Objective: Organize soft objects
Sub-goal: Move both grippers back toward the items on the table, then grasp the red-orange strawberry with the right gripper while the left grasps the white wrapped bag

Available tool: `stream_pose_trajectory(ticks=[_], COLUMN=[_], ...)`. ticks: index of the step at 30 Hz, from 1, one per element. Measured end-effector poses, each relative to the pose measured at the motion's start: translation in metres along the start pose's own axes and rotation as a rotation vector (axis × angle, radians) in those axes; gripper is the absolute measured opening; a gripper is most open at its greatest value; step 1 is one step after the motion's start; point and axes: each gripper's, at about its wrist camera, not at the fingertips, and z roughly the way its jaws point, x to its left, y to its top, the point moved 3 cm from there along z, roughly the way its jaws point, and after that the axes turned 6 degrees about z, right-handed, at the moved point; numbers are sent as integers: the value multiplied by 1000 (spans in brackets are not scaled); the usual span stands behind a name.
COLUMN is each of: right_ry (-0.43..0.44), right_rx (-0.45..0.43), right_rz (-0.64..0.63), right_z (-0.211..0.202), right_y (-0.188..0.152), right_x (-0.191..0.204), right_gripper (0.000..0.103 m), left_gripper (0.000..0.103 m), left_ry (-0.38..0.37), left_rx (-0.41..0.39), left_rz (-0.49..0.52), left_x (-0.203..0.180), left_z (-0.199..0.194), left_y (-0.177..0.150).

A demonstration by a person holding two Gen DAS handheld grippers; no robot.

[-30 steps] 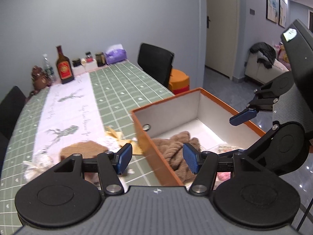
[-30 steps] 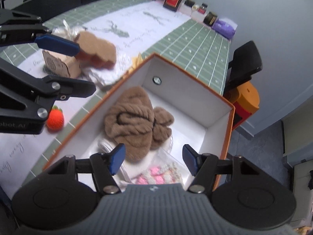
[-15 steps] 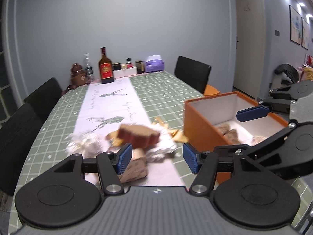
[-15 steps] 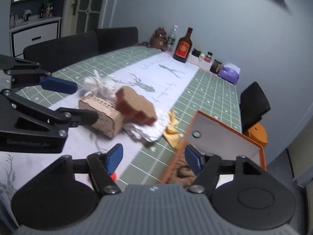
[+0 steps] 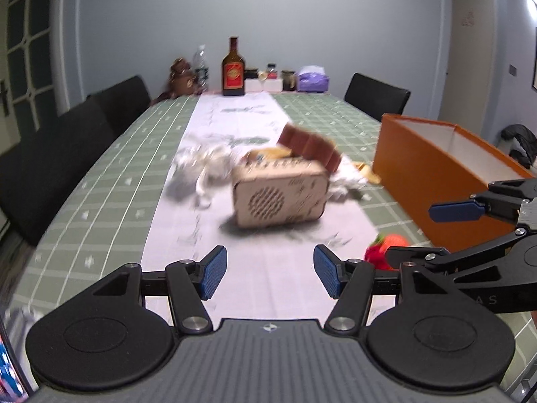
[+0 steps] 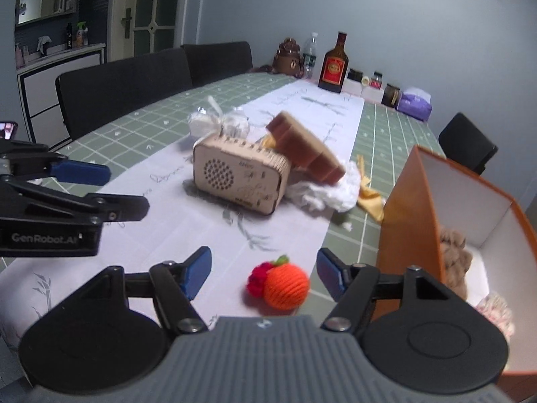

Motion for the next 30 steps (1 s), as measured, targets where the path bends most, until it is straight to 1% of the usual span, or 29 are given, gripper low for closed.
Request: stream_pose_trajectory(ticks=[4,6,9,12,17,21,23,25,30], right_ry=[-23,-35,-58,-59,-72,-67,-66,-70,-68], right_rx=[35,54,77,99,122,136,137,139,141], right_rz=[10,23,32,43,48,46,39,28,19], right_z=[15,24,37,48,62,68,69,71,72], right_y=[-10,-12,-13,-12,-11,-11,-10,-10,-10], right_x=[3,1,-4,-8,-12,-12,-11,-10,-11], right_gripper=[67,67,67,67,67,61,60,56,55], left_gripper=[70,70,70,70,70,70,70,70,70], left_ry=[10,0,-4,6,1,-1,-3,-5,0], left_rx=[27,34,41,59,76,90,93,94,104], left_rz=[-6,-11,-14,-18,-14,-13,-13,-16,-27], left_x=[5,8,12,17,19,20,21,21,23], left_z=[5,8,14,22,31,37,38,40,41], left_y=[-13,-15,-14,-13,-12,-12,-12,-12,-12])
